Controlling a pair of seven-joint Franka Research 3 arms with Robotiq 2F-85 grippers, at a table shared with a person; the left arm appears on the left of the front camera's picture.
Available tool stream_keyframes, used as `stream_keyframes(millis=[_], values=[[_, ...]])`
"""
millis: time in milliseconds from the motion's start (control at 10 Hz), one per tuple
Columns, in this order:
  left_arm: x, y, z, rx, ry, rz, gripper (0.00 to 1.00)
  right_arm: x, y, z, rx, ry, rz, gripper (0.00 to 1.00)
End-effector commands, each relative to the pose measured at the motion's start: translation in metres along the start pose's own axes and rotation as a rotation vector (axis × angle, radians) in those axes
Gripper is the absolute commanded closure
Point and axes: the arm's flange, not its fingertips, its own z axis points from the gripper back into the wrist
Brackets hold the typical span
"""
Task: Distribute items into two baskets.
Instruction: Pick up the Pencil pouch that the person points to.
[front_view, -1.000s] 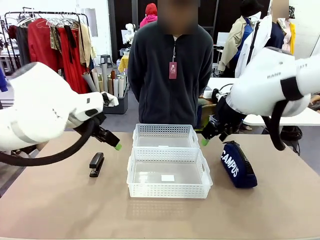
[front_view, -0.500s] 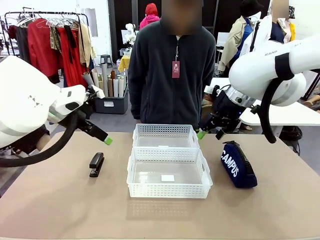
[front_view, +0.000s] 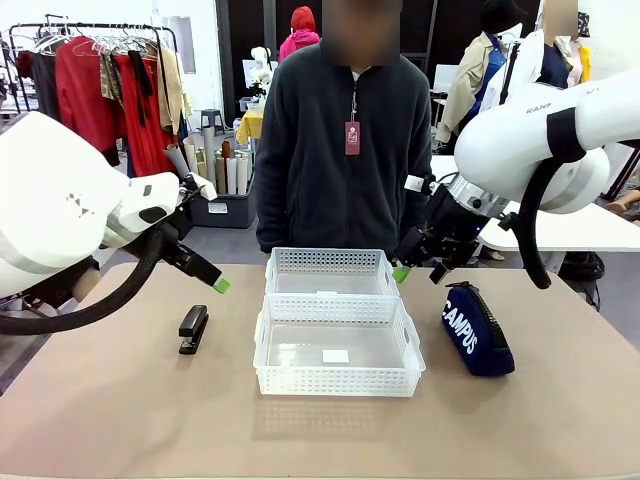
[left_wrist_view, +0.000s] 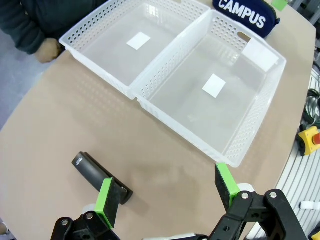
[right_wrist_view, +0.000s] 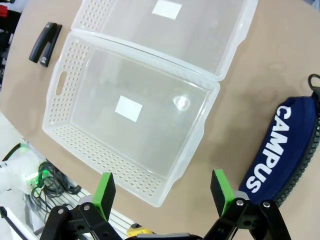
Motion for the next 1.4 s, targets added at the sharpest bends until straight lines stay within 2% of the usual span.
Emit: stream_keyframes(millis=[0, 100, 200, 300, 500, 600, 700, 900, 1200, 1300], values=[[0.001, 0.002, -0.001, 0.003, -0.011, 0.016, 0.00, -0.001, 0.000, 0.002, 0.000, 0.000, -0.008, 0.00], [0.000, 0.000, 0.000, 0.000, 0.000, 0.000, 0.00, 0.000, 0.000, 0.000, 0.000, 0.000, 0.000, 0.00], [0.002, -0.001, -0.007, 0.013, 0.103, -0.039, 0.00, 0.002, 0.001, -0.003, 0.037, 0.037, -0.026, 0.00], [0.006, 0.002, -0.010, -0.039, 0.253, -0.029, 0.00, 0.005, 0.002, -0.002, 0.050, 0.047, -0.053, 0.00], [0.017, 0.016, -0.007, -0.122, 0.380, 0.027, 0.00, 0.020, 0.004, 0.009, 0.138, 0.081, -0.135, 0.00], [0.025, 0.021, -0.004, -0.210, 0.365, 0.103, 0.00, 0.028, 0.003, 0.015, 0.197, 0.090, -0.177, 0.00], [0.033, 0.026, 0.001, -0.364, 0.312, 0.172, 0.00, 0.035, 0.003, 0.022, 0.269, 0.096, -0.228, 0.00], [0.049, 0.043, 0.012, -0.599, 0.154, 0.386, 0.00, 0.052, 0.001, 0.035, 0.384, 0.102, -0.318, 0.00], [0.061, 0.062, 0.026, -0.887, -0.026, 0.629, 0.00, 0.078, -0.011, 0.060, 0.622, 0.053, -0.445, 0.00], [0.061, 0.067, 0.026, -0.896, -0.067, 0.688, 0.00, 0.082, -0.017, 0.066, 0.672, 0.028, -0.444, 0.00]])
